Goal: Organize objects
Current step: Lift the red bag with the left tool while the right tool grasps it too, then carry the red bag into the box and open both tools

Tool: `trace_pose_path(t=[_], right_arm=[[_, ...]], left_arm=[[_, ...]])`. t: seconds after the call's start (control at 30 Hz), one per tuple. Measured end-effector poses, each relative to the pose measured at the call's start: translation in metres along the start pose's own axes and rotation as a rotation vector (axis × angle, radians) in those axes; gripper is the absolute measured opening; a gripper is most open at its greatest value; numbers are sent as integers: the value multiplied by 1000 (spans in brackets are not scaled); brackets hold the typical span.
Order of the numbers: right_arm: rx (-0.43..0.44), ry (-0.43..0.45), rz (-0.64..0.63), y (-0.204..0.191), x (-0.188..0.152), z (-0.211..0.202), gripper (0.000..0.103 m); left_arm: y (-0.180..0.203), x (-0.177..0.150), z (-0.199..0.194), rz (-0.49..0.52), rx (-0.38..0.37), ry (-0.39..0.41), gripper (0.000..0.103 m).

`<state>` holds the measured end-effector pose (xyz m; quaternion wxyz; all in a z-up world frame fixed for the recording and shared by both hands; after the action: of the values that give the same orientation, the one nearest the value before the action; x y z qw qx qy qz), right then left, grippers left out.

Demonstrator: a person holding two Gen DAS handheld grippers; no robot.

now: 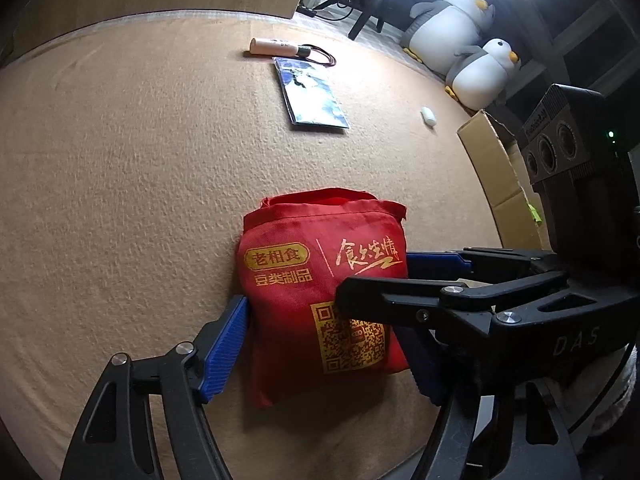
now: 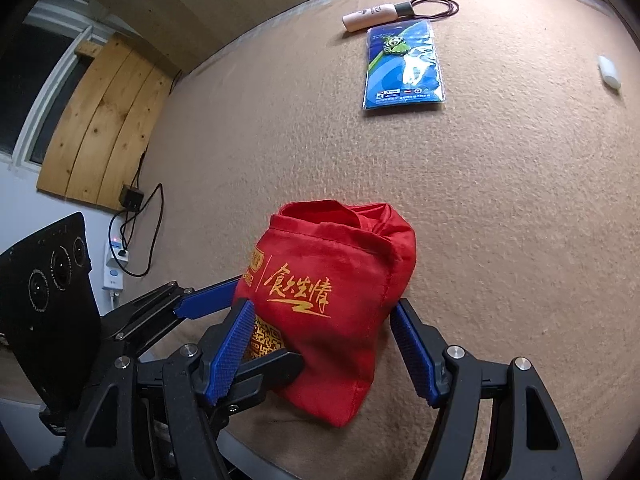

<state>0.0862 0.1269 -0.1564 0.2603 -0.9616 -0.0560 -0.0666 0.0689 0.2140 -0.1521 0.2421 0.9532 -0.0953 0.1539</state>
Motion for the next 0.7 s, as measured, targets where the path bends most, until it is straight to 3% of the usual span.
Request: trace_pose_path(t=[0.37, 0.7], right_arm=[[12, 53, 26, 19, 3, -27, 67], [-7, 174, 79, 65, 10, -96, 67]], left_arm=[[35, 17, -2, 55, -17, 38, 67], [110, 54, 3, 161, -74, 79, 67]])
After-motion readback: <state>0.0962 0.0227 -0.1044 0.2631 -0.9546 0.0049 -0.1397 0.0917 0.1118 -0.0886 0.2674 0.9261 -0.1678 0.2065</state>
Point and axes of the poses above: each gripper's, at about its wrist camera, not at the fingertips, and z roughly the way its jaws point, y to its right, x to its top, the point moved 5 cm from there along z, roughly the way its jaws point, and after that the axes turned 1 degree about -x, right-handed, at the moved point
